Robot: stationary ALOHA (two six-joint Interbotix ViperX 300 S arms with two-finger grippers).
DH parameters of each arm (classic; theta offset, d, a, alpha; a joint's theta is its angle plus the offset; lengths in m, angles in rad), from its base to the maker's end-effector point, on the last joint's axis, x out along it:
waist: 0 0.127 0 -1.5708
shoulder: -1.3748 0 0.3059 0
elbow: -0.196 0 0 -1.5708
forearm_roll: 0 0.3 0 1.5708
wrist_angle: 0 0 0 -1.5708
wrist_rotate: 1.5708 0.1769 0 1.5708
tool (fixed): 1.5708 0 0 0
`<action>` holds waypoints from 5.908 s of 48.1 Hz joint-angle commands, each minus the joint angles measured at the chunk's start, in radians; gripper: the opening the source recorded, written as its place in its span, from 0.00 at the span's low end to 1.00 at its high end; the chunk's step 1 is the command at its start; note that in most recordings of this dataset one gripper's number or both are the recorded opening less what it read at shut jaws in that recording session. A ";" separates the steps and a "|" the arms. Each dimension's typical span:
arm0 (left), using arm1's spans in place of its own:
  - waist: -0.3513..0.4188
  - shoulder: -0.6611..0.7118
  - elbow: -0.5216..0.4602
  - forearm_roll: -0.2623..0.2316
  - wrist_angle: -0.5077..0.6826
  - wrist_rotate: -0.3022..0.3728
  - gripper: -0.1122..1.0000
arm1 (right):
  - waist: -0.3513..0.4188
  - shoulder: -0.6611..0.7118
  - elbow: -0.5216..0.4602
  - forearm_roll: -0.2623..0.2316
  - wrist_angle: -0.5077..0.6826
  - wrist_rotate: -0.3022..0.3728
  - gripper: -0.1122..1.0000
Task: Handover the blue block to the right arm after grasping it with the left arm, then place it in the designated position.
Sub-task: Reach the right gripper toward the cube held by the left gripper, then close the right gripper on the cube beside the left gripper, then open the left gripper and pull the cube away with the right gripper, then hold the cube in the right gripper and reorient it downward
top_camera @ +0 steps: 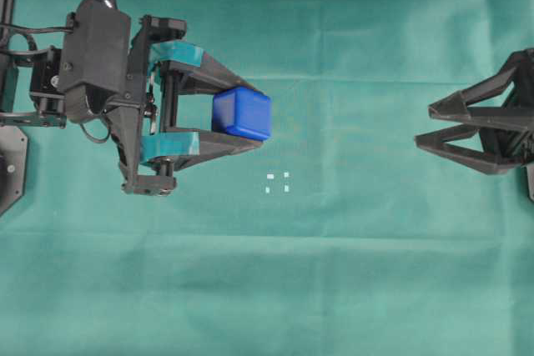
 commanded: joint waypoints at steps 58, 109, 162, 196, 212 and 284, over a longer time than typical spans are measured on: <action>0.002 -0.006 -0.012 -0.002 -0.002 -0.002 0.52 | -0.002 0.480 -0.425 -0.058 -0.029 0.000 0.92; -0.005 -0.002 -0.012 -0.002 -0.003 -0.006 0.52 | 0.000 0.653 -0.601 -0.132 0.038 -0.002 0.91; -0.012 -0.002 -0.018 -0.002 -0.003 -0.011 0.52 | 0.000 0.632 -0.603 -0.137 0.137 0.008 0.66; -0.014 -0.009 -0.011 -0.002 -0.002 -0.034 1.00 | 0.011 0.612 -0.583 -0.137 0.141 0.008 0.66; -0.014 -0.060 0.035 -0.002 0.018 -0.035 1.00 | 0.018 0.489 -0.469 -0.132 0.167 0.017 0.66; -0.014 -0.058 0.034 0.003 0.020 -0.014 1.00 | 0.037 0.430 -0.434 0.189 0.199 1.039 0.66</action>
